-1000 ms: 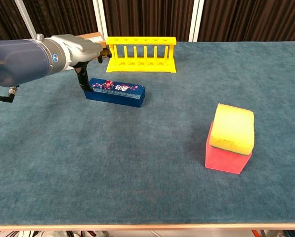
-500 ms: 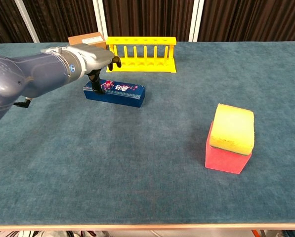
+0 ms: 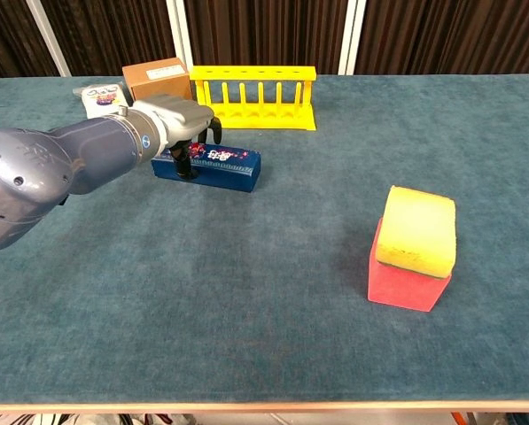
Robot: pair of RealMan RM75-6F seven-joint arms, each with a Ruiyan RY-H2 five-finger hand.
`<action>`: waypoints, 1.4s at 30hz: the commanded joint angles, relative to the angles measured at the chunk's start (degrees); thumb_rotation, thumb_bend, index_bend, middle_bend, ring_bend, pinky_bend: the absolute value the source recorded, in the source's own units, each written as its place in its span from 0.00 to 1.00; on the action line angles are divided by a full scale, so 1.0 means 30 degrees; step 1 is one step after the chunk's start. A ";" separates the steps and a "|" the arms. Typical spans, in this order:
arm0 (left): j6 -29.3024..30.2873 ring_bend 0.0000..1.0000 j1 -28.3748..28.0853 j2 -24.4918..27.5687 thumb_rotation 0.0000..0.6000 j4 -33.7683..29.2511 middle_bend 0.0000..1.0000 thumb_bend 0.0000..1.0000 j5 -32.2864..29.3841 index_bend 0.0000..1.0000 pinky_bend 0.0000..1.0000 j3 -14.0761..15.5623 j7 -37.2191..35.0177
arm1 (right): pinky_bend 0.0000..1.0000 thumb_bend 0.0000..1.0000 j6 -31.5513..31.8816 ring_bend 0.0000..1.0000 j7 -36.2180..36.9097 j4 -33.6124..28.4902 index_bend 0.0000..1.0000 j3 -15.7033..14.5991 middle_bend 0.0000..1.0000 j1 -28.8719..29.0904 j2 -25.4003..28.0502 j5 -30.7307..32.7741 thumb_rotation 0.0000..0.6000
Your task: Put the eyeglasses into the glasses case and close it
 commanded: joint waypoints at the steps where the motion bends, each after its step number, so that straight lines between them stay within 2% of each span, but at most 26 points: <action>1: 0.0015 0.11 0.0039 -0.0033 1.00 0.0084 0.34 0.33 0.0081 0.26 0.17 0.0017 -0.0139 | 0.21 0.00 -0.0019 0.00 0.0009 -0.0007 0.00 -0.0001 0.00 0.0010 0.0009 0.0011 1.00; 4: 0.0091 0.11 0.0097 -0.0039 1.00 0.0159 0.34 0.33 0.0201 0.27 0.17 0.0082 -0.0232 | 0.21 0.00 -0.0038 0.00 0.0005 -0.0005 0.00 -0.0019 0.00 0.0019 0.0007 0.0003 1.00; 6: 0.0110 0.09 0.0131 -0.0022 1.00 0.0162 0.27 0.33 0.0192 0.20 0.15 0.0131 -0.0210 | 0.21 0.00 -0.0033 0.00 -0.0017 0.0006 0.00 -0.0030 0.00 0.0022 0.0005 -0.0007 1.00; 9: 0.0102 0.02 0.0165 0.0140 1.00 -0.0023 0.12 0.32 -0.0212 0.05 0.09 0.0242 0.0201 | 0.21 0.00 -0.0007 0.00 -0.0057 0.0031 0.00 -0.0041 0.00 0.0023 -0.0005 -0.0021 1.00; 11: 0.0301 0.00 0.0129 0.0378 1.00 -0.0469 0.03 0.31 -0.0683 0.00 0.06 0.0216 0.0684 | 0.21 0.00 -0.0013 0.00 -0.0107 0.0037 0.00 -0.0057 0.00 0.0029 -0.0012 -0.0009 1.00; 14: 0.1038 0.00 0.0193 0.0871 1.00 -0.1568 0.00 0.30 -0.0466 0.00 0.03 0.0092 0.0732 | 0.21 0.00 -0.0006 0.00 -0.0153 0.0010 0.00 -0.0063 0.00 0.0040 -0.0005 -0.0004 1.00; 20: 0.3411 0.00 0.1042 0.2406 1.00 -0.4616 0.00 0.29 0.1176 0.00 0.00 0.0133 0.0046 | 0.21 0.00 0.0029 0.00 -0.0188 0.0002 0.00 -0.0075 0.00 0.0044 -0.0021 -0.0027 1.00; 23: 0.4982 0.00 0.1896 0.3550 1.00 -0.6849 0.00 0.29 0.2452 0.00 0.02 0.0751 -0.0142 | 0.21 0.00 0.0077 0.00 -0.0182 0.0002 0.00 -0.0069 0.00 0.0031 -0.0026 -0.0037 1.00; 27: 0.7211 0.00 0.3477 0.5391 1.00 -1.0223 0.02 0.29 0.4254 0.00 0.17 0.1933 -0.0589 | 0.21 0.00 0.0121 0.00 -0.0195 0.0003 0.00 -0.0077 0.00 0.0015 -0.0024 -0.0044 1.00; 31: 0.8835 0.02 0.5194 0.7512 1.00 -1.3454 0.05 0.29 0.5954 0.00 0.22 0.3069 -0.1740 | 0.21 0.00 0.0263 0.00 -0.0188 0.0043 0.00 -0.0064 0.00 -0.0009 -0.0071 -0.0162 1.00; 36: 1.1096 0.03 0.7512 0.9746 1.00 -1.6631 0.05 0.29 0.8537 0.00 0.21 0.4411 -0.3701 | 0.21 0.00 0.0782 0.00 0.0270 0.0184 0.00 0.0004 0.00 -0.0098 -0.0244 -0.0989 1.00; 42: 1.2696 0.03 0.9680 1.1813 1.00 -1.9192 0.03 0.29 1.0540 0.00 0.11 0.6101 -0.4564 | 0.21 0.00 0.1935 0.00 0.2841 0.1229 0.00 -0.0034 0.00 -0.0367 -0.0687 -0.3894 1.00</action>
